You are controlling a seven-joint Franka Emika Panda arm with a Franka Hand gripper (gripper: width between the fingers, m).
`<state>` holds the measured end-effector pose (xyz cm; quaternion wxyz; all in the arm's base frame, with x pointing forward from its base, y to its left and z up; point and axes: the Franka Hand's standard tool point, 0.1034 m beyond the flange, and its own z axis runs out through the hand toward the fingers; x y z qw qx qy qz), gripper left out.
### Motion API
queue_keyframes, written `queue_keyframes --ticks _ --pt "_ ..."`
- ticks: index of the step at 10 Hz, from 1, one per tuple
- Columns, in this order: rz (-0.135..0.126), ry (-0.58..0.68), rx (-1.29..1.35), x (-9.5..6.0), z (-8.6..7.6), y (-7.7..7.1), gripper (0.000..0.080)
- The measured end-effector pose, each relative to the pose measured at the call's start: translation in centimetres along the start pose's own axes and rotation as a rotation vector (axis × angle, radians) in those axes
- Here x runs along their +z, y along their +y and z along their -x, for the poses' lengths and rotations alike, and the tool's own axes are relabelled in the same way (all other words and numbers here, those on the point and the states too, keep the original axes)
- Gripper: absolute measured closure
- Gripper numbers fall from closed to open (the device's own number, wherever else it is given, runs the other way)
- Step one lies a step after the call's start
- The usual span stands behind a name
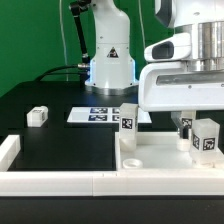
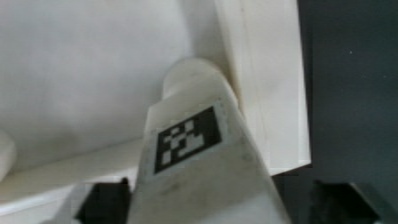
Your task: Assemble square table
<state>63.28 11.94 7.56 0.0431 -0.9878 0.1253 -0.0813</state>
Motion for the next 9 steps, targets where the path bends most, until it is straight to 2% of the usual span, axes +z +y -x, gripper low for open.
queue_keyframes --ticks 1,2,4,6,8,9 --pt "-0.003 -0.003 0.109 0.04 0.05 0.11 0.0402" --pt "0.0 -0.003 0.21 0.09 0.0 0.38 0.0505" --pt "-0.002 -0.005 0.392 0.14 -0.03 0.63 0.0505" --pt "0.016 -0.015 0.771 0.13 0.3 0.79 0.0505" --pt "-0.019 -0.047 1.174 0.18 0.5 0.73 0.0505" --pt "-0.03 -0.057 1.219 0.21 0.51 0.86 0.0505"
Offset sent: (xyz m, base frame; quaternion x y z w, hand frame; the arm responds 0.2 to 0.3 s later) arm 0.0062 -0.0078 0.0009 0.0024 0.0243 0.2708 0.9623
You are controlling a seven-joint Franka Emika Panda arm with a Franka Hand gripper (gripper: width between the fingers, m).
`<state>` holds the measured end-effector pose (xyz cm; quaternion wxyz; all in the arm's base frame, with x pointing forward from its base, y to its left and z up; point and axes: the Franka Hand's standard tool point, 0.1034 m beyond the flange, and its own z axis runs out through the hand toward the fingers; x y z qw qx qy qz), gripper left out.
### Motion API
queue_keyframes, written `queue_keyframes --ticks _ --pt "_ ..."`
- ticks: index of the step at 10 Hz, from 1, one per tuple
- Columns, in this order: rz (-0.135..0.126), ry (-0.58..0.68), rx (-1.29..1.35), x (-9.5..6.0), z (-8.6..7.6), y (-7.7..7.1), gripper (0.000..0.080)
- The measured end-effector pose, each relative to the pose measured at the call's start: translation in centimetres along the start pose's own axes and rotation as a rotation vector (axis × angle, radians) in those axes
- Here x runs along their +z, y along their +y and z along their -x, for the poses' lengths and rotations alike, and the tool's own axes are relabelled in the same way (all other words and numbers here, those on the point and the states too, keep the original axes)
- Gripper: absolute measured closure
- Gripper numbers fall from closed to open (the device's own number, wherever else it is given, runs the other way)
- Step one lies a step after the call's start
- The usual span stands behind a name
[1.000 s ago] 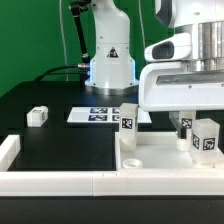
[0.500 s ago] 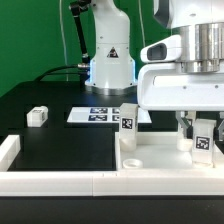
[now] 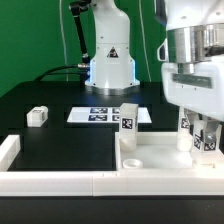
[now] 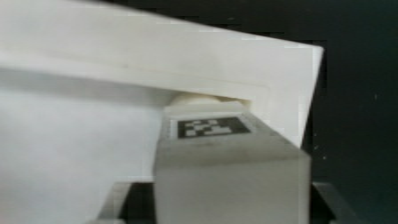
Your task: Assemble square table
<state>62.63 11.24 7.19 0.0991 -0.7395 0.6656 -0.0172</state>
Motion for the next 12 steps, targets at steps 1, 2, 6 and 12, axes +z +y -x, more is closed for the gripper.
queue_keyframes --ticks 1,2,6,12 --pt "0.0 -0.003 0.06 0.0 0.0 0.0 0.0505" --pt "0.001 -0.002 0.054 0.0 0.0 0.1 0.0454" --pt "0.018 0.026 -0.578 -0.1 0.9 0.0 0.016" --pt "0.065 0.059 -1.27 0.0 0.9 0.0 0.0151"
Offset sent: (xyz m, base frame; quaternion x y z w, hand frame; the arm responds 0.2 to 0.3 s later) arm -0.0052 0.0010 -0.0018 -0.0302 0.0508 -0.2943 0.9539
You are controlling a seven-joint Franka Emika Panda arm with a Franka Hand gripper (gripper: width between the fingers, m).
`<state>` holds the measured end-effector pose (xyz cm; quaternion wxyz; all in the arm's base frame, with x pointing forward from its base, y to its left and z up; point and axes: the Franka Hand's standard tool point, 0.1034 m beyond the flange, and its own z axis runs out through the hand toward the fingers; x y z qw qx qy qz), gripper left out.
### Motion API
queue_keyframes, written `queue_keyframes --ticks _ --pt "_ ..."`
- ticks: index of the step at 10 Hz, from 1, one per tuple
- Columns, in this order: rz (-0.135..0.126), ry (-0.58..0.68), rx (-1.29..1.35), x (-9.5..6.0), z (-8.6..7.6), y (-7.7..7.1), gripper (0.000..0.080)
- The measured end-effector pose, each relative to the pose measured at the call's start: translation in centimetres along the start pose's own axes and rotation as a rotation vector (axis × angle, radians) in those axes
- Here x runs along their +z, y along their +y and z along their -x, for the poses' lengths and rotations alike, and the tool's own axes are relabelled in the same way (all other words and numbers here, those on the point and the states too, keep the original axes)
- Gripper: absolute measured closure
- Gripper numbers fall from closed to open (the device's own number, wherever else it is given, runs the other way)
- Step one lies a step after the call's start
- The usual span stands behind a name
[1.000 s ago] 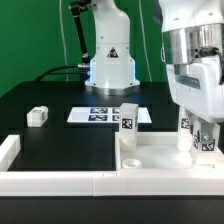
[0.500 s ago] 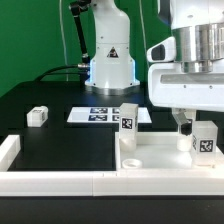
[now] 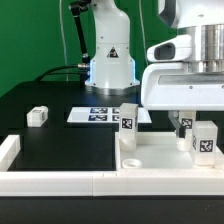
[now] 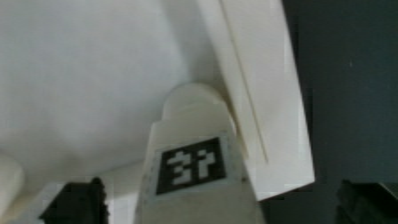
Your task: Assemble square table
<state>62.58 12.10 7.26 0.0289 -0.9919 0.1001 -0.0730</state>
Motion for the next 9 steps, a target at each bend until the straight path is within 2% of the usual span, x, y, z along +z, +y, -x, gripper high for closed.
queue_keyframes --ticks 2,4,5,6,8,9 --pt "0.0 0.0 0.023 0.03 0.04 -0.03 0.0151" --pt "0.0 -0.001 0.056 0.04 0.04 -0.03 0.0414" --pt "-0.002 -0.001 0.141 0.04 0.06 -0.05 0.0414" --pt "-0.003 -0.002 0.203 0.05 0.07 -0.06 0.0509" --pt "-0.009 -0.016 0.499 -0.01 0.06 -0.02 0.0509" --pt "-0.018 -0.035 0.755 0.11 0.21 0.04 0.0509"
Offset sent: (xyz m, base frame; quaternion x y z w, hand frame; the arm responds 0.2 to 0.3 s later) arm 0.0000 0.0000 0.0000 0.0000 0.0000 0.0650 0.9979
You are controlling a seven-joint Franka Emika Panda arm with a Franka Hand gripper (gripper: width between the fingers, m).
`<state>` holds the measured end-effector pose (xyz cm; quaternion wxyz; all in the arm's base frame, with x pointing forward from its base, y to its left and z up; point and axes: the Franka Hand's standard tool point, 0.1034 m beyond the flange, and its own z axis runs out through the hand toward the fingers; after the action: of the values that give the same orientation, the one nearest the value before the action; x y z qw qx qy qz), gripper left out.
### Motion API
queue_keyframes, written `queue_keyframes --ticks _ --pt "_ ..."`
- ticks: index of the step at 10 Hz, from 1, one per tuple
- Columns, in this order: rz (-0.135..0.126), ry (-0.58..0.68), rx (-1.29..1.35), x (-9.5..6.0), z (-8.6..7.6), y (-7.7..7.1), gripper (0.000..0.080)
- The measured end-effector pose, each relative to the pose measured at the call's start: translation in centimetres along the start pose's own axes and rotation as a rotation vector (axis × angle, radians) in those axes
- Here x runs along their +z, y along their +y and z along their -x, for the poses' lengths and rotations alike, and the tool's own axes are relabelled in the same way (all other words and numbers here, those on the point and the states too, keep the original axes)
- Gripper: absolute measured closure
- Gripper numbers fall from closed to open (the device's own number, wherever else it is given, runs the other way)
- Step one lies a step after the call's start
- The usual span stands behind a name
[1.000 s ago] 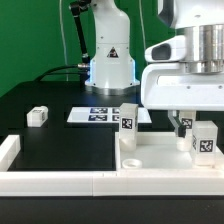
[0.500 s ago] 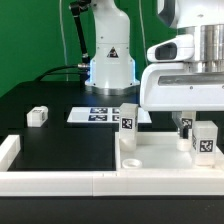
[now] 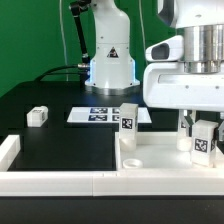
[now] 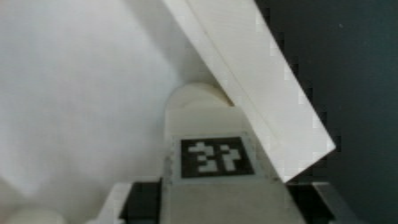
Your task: Assemble square table
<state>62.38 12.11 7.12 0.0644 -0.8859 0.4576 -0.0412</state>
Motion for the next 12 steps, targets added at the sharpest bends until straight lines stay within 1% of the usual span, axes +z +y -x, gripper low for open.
queue_keyframes --ticks 1,2,3,4,5,6,7,8,9,10,11,12 --pt "-0.001 -0.035 0.165 -0.01 -0.17 -0.02 0.0509" --pt "-0.008 -0.047 0.256 -0.03 -0.35 0.03 0.0509" --pt "-0.005 -0.047 0.313 0.02 -0.16 0.0 0.0509" --pt "-0.009 -0.04 0.322 0.11 0.28 -0.1 0.0509" --pt "-0.009 -0.04 0.29 0.09 0.19 -0.05 0.0509" --pt "-0.006 -0.033 0.192 0.11 0.21 -0.04 0.0508" --pt "0.005 -0.024 -0.044 0.15 0.33 -0.02 0.0508" --pt "-0.001 -0.019 -0.176 -0.15 0.23 -0.3 0.0339" --pt "-0.022 0.002 -0.175 -0.37 -0.04 -0.1 0.0196" --pt "-0.017 0.005 -0.276 -0.18 -0.07 0.06 0.0164" --pt "-0.015 0.007 -0.355 -0.15 -0.13 0.07 0.0164" --pt "-0.009 0.014 -0.497 -0.12 -0.29 0.15 0.0152"
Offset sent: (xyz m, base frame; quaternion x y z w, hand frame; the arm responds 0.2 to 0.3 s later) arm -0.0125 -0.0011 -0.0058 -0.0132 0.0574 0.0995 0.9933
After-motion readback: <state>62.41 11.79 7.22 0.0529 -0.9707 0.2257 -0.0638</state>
